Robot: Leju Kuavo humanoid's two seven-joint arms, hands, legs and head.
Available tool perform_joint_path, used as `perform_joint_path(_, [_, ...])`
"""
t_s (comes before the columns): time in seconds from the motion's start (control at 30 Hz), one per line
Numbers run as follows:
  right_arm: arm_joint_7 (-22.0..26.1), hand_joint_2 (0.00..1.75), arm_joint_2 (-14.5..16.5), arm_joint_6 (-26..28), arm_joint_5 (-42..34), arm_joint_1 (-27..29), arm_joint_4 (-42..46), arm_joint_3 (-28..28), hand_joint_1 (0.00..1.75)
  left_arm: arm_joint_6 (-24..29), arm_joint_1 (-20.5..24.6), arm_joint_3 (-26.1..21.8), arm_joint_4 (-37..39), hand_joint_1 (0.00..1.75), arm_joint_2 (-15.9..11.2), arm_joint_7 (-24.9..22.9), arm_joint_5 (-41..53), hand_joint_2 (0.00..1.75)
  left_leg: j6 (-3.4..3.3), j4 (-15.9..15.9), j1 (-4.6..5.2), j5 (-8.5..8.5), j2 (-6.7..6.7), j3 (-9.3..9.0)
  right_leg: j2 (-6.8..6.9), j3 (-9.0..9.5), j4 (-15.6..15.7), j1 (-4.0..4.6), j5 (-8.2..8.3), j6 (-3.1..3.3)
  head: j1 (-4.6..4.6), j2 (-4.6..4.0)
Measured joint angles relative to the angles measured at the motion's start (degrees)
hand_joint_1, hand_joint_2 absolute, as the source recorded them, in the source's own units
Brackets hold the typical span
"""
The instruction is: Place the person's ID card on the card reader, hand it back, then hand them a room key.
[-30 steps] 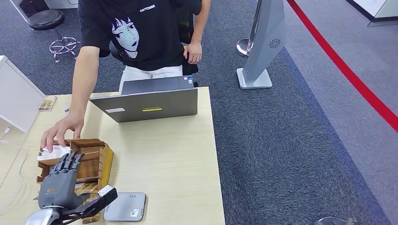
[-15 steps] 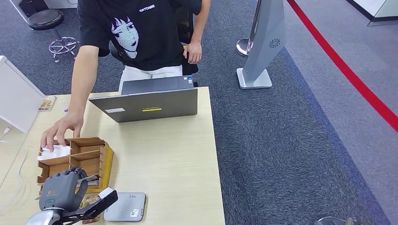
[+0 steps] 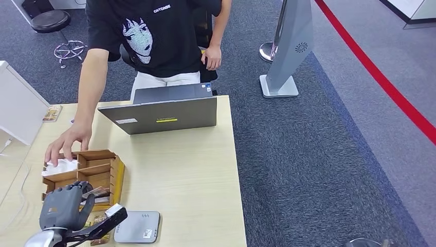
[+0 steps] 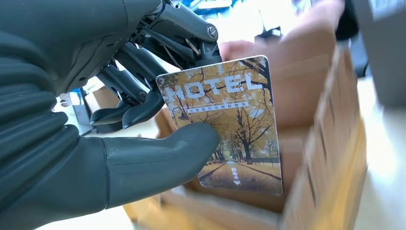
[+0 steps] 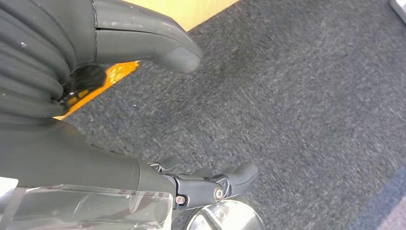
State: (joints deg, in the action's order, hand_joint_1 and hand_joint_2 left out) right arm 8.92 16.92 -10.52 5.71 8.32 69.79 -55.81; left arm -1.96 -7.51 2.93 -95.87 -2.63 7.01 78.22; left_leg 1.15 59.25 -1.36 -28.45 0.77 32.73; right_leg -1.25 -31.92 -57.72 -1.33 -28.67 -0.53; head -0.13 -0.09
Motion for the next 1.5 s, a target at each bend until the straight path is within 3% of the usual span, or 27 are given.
perform_joint_path(0.3, [-0.20, 1.75, 0.18, 0.57, -0.55, 3.08, 1.40, 3.28, 0.00, -0.16, 1.42, 0.00, -4.89, 1.75, -0.68, 0.49, -1.26, 1.75, 0.00, -0.01, 0.00, 0.00, -0.02, 0.02, 0.00, 0.01, 0.00, 0.00, 0.00, 0.00, -0.05, 0.00])
perform_joint_path(1.03, [-0.25, 1.75, 0.30, 0.73, -0.97, 4.04, 1.97, 4.24, 0.00, 0.52, 1.89, 0.00, -6.42, 1.75, -0.91, 0.81, -1.58, 1.75, 0.00, -0.01, 0.00, 0.00, -0.02, 0.02, 0.00, -0.01, 0.00, 0.00, 0.00, 0.00, -0.04, 0.00])
perform_joint_path(1.33, [-0.58, 1.75, 0.31, 1.18, -1.60, 4.13, 2.40, 4.63, 0.00, -0.12, 6.88, -0.01, -12.82, 1.75, -3.43, 1.26, -4.50, 1.75, 0.00, 0.00, 0.00, 0.01, -0.01, 0.01, 0.01, 0.00, -0.01, 0.00, 0.00, 0.01, -0.04, 0.00])
perform_joint_path(1.5, [-0.87, 1.75, 0.31, 0.24, -0.85, 4.08, 2.41, 4.70, 0.00, -4.43, 11.74, -2.68, -12.88, 1.75, -6.27, -3.07, -4.27, 1.75, 0.01, -0.01, -0.01, 0.01, -0.02, 0.00, -0.01, 0.01, -0.05, 0.01, 0.02, 0.03, -0.04, 0.00])
